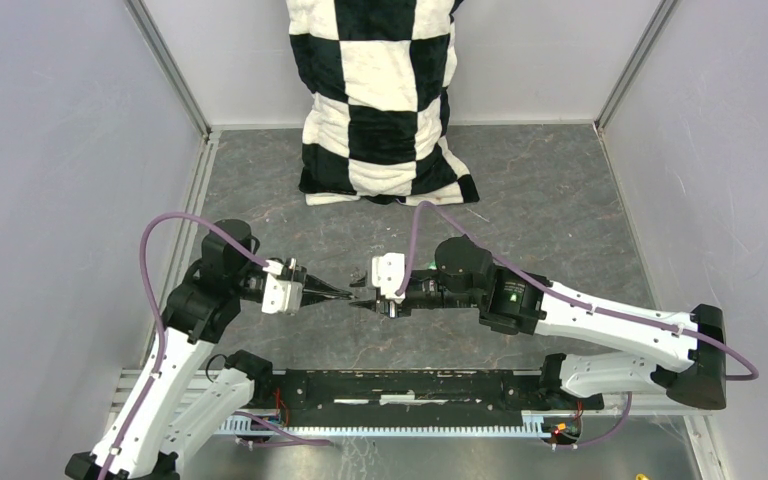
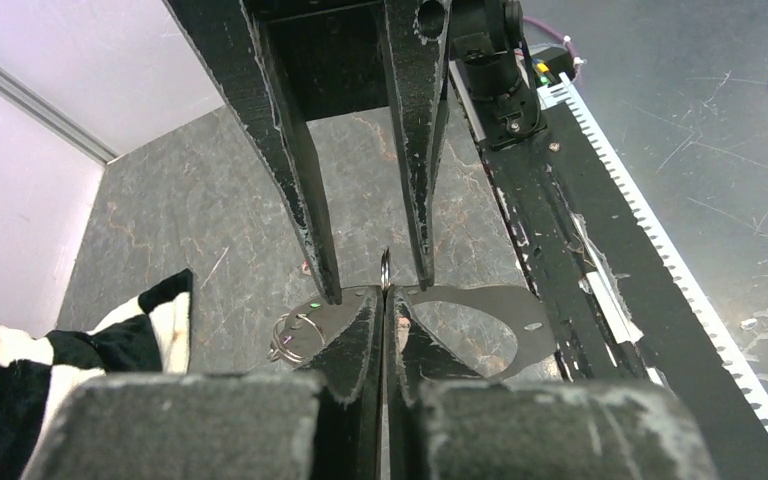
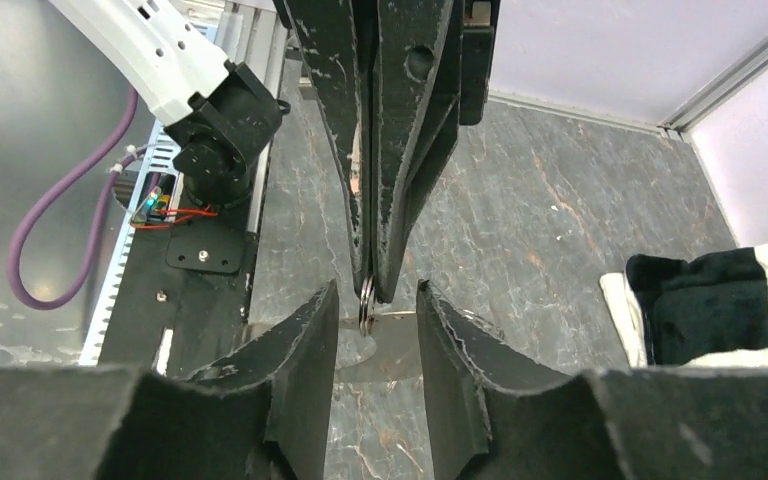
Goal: Put the keys on the keyring
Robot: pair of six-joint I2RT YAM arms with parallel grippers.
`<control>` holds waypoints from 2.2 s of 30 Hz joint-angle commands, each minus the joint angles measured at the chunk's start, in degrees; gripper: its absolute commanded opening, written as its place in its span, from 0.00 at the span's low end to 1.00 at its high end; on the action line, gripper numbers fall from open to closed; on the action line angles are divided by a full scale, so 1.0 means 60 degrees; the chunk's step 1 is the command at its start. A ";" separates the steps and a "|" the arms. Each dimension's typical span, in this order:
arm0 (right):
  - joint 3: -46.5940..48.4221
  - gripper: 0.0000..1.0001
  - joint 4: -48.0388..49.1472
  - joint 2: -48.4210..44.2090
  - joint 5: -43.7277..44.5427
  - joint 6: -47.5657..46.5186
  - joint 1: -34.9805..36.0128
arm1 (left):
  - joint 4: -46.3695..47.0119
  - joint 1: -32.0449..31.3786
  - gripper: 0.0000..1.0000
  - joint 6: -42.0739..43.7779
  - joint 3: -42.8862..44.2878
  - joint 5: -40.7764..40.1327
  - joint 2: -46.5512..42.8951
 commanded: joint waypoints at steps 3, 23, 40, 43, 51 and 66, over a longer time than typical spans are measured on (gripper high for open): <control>0.0314 0.38 -0.0409 -0.0336 0.0218 -0.0074 0.0006 | 0.0314 -0.0034 0.02 -0.0328 0.0407 0.0173 -0.0143; -0.2426 0.00 0.3822 -0.1837 -0.0575 0.1812 -0.0757 | 0.0322 -0.0038 0.49 -0.0933 -0.0094 -0.0400 -0.0207; -0.3676 0.01 0.7797 -0.1026 -0.1815 0.3762 -0.1058 | 0.2320 -0.0049 0.32 -0.3413 -0.0819 0.0919 0.0016; -0.3630 0.01 0.7849 -0.0834 -0.1852 0.3765 -0.1061 | 0.2316 -0.0054 0.32 -0.3358 -0.0785 0.0852 -0.0069; -0.3535 0.01 0.7959 -0.0517 -0.1884 0.3886 -0.1066 | 0.2329 -0.0053 0.21 -0.3445 -0.0817 0.0850 -0.0061; -0.3542 0.01 0.8462 -0.0071 -0.2073 0.4267 -0.1061 | 0.2338 -0.0052 0.22 -0.3283 -0.0728 0.0850 0.0032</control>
